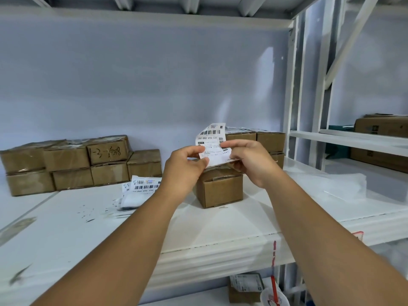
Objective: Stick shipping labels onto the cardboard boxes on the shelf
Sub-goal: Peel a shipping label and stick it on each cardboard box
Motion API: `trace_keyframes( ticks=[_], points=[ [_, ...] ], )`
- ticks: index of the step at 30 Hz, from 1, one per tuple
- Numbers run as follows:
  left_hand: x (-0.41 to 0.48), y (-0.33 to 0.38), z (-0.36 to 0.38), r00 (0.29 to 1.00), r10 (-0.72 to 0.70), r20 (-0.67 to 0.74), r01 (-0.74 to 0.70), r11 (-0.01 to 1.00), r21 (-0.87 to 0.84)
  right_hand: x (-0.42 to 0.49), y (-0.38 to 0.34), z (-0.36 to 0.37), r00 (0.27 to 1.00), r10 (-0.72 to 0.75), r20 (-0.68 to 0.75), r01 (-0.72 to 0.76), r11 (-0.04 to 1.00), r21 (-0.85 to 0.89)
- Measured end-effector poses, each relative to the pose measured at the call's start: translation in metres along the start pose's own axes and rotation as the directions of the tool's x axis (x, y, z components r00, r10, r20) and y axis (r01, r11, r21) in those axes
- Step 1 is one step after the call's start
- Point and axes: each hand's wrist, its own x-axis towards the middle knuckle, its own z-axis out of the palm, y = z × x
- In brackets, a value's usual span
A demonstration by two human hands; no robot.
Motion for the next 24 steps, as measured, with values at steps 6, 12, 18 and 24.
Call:
trace_keyframes(
  ticks=[6, 12, 18, 24],
  points=[
    [-0.0051, 0.0023, -0.0029, 0.999, 0.004, 0.033, -0.008, 0.993, 0.121, -0.0024, -0.0008, 0.0023, 0.999, 0.01, -0.039, -0.017, 0.982, -0.19],
    [-0.0047, 0.0024, -0.0045, 0.996, -0.057, 0.076, 0.051, 0.996, 0.076, -0.0022, 0.0005, 0.0029, 0.999, 0.01, -0.044, -0.019, 0.98, -0.196],
    [-0.0052, 0.0016, -0.0059, 0.994, -0.07, 0.08, 0.063, 0.994, 0.092, -0.0035, 0.0017, 0.0038, 1.0, -0.01, -0.012, 0.007, 0.97, -0.241],
    [-0.0047, 0.0007, -0.0061, 0.994, -0.06, 0.09, 0.047, 0.989, 0.141, -0.004, 0.003, 0.0049, 0.997, -0.078, -0.009, 0.072, 0.953, -0.294]
  ],
)
